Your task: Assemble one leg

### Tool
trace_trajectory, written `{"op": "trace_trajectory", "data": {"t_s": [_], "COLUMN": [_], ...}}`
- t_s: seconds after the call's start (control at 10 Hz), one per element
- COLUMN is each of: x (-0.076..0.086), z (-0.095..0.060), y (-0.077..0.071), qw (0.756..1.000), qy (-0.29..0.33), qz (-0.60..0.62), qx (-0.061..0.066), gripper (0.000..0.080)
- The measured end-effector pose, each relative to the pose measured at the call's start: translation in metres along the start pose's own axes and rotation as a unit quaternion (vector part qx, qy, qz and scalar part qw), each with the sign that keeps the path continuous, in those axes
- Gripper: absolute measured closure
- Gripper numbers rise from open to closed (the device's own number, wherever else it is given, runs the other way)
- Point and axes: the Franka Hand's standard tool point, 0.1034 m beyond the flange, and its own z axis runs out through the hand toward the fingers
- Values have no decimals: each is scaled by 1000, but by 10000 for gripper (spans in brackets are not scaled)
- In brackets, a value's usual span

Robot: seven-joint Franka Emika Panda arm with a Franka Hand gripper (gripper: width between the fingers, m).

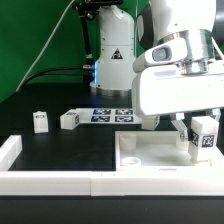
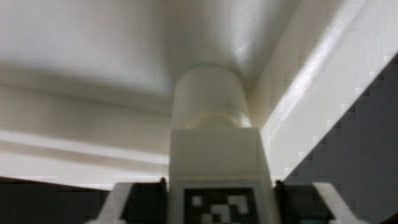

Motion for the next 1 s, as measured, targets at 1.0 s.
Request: {"op": "trace_trajectory", "data": {"t_s": [1.0], "x": [14], "z": [-17], "y": [5], "qw": [1000], "qy": [0], "qz": [0], "qx": [-2], "gripper": [150]}}
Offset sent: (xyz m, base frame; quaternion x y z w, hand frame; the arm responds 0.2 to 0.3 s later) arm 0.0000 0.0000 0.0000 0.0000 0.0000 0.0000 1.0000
